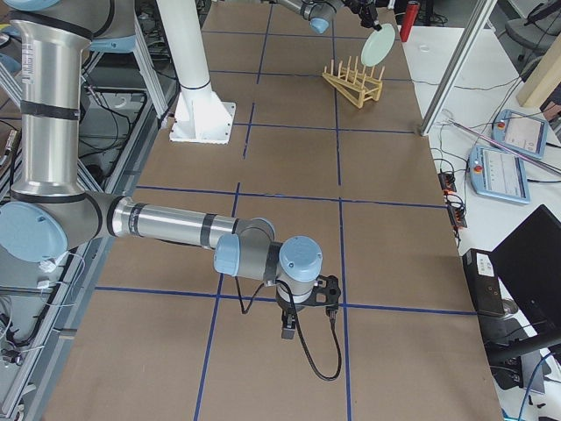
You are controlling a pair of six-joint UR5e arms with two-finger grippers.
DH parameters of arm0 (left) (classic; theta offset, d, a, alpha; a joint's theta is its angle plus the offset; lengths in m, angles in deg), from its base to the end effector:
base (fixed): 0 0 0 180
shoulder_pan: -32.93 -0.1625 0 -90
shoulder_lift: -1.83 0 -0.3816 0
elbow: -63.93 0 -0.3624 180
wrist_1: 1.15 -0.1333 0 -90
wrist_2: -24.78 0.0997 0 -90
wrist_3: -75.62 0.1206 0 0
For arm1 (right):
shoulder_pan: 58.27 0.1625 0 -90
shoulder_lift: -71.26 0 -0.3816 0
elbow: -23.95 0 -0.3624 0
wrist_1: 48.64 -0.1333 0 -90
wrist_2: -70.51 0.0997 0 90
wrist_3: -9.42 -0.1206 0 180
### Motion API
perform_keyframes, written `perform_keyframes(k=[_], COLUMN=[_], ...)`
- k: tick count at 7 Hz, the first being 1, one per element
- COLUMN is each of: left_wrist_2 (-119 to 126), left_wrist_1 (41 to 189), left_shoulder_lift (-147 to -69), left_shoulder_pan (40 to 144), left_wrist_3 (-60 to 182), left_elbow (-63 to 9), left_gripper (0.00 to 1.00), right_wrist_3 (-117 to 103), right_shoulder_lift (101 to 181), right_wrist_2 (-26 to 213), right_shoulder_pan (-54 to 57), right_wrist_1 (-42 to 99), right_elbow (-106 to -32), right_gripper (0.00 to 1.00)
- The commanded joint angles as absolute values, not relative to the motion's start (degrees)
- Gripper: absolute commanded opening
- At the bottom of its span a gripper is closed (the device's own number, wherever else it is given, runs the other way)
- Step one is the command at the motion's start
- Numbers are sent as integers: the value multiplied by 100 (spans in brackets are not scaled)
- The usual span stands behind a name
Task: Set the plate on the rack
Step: 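Lower the upright plate into the wooden rack slots with the left gripper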
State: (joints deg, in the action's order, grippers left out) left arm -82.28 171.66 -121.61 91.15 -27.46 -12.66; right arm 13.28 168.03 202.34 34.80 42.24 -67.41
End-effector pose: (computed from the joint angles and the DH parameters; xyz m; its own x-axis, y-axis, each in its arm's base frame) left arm 0.2544 -0.5965 0.2340 -0.2638 0.0150 -0.9645 0.6184 0.7700 -0.1571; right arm 0.0745 -0.4016 0.6759 0.7420 0.0458 0.6688 -0.0033 0.9979 -0.0647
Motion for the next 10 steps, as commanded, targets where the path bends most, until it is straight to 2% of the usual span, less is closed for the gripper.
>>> perform_keyframes(k=[1, 4, 9, 10], left_wrist_2=[-8219, -8219, -8016, -8016], left_wrist_1=[17173, 17181, 17181, 17173], left_shoulder_lift=[-12201, -12245, -12218, -12210], left_shoulder_pan=[8980, 8814, 8567, 8567], left_wrist_3=[-2739, -2669, -2466, -2457], left_elbow=[-1183, -859, -709, -700], left_gripper=[0, 0, 0, 6], right_wrist_3=[1328, 1328, 1328, 1328], right_shoulder_lift=[16803, 16803, 16803, 16803], right_wrist_2=[20234, 20234, 20234, 20234], right_shoulder_pan=[3481, 3481, 3481, 3481], right_wrist_1=[4224, 4224, 4224, 4224], right_elbow=[-6746, -6746, -6737, -6746], right_gripper=[100, 100, 100, 100])
